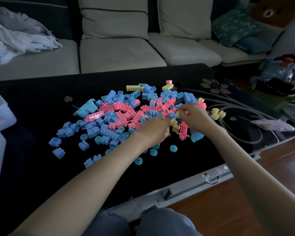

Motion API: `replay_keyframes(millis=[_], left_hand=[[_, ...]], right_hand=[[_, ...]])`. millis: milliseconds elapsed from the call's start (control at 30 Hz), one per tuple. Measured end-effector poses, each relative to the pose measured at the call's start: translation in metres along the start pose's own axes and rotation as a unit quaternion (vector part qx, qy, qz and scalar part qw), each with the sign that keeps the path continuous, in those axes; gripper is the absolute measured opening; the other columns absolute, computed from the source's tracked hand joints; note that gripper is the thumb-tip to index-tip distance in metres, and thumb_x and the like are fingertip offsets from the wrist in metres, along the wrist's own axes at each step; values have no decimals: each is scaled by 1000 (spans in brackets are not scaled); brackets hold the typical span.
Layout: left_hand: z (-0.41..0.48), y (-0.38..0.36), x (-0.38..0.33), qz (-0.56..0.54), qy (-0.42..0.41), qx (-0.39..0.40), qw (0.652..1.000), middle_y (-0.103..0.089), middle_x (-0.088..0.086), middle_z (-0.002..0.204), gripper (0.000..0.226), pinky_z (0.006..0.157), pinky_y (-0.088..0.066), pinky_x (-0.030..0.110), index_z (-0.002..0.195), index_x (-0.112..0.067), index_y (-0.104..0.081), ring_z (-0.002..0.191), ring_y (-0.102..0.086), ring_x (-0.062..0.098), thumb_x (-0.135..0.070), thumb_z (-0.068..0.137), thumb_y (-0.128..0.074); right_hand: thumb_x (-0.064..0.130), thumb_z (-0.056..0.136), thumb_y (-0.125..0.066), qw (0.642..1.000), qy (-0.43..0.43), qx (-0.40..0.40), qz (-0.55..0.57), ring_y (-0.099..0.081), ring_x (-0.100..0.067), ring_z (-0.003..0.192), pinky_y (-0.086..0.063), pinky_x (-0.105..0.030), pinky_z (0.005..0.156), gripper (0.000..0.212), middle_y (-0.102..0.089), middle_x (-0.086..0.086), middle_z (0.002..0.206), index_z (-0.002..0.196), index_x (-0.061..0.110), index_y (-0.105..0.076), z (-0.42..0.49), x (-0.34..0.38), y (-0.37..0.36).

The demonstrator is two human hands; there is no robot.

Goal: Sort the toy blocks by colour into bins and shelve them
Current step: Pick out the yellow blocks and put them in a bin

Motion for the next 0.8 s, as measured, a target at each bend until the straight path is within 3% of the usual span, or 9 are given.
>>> replay_keyframes(millis=[133,367,533,667,733,800], left_hand=[[-6,6,7,-36,19,-30,999,-55,8,119,35,82,-39,30,122,-7,-48,110,-52,24,-28,95,-55],[-28,20,23,-62,45,-82,994,-59,3,110,31,67,-35,21,116,-9,-52,88,-53,14,-32,95,-55],[-58,39,38,-54,65,-114,990,-59,-1,106,30,64,-36,19,117,-12,-54,82,-52,10,-33,95,-54],[-109,75,61,-48,125,-176,975,-60,-1,104,26,67,-39,21,112,-13,-57,85,-54,12,-32,94,-57],[-146,95,83,-26,182,-189,965,-60,1,104,28,73,-39,27,112,-13,-57,96,-57,19,-32,92,-60],[-183,113,109,23,237,-184,954,-63,7,111,28,78,-40,31,110,-14,-58,104,-58,27,-32,89,-63]], right_hand=[[34,94,-49,995,14,88,-49,-53,-13,83,-44,-26,71,21,-59,-3,97,93,15,-58,1,11,-15],[34,89,-60,987,7,132,-87,-55,-17,90,-48,-31,79,28,-59,-1,101,106,13,-56,2,19,-22],[35,89,-61,995,-23,89,37,-57,-9,71,-43,-20,58,26,-59,4,86,106,16,-56,-7,31,-8],[42,89,-58,991,2,51,125,-55,-11,68,-47,-25,68,29,-61,3,85,105,18,-62,-12,63,2],[46,89,-56,983,15,48,177,-49,-14,60,-43,-30,64,28,-55,-1,73,96,20,-65,-13,99,0],[45,92,-52,974,45,43,218,-42,-15,58,-37,-31,60,37,-46,-4,67,88,10,-64,-15,142,-6]])
Point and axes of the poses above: each hand's wrist, its own z-axis towards the middle knuckle, its own y-axis out of the back of the hand, x = y × z, the point moved 1 cm from there along z, towards the middle knuckle
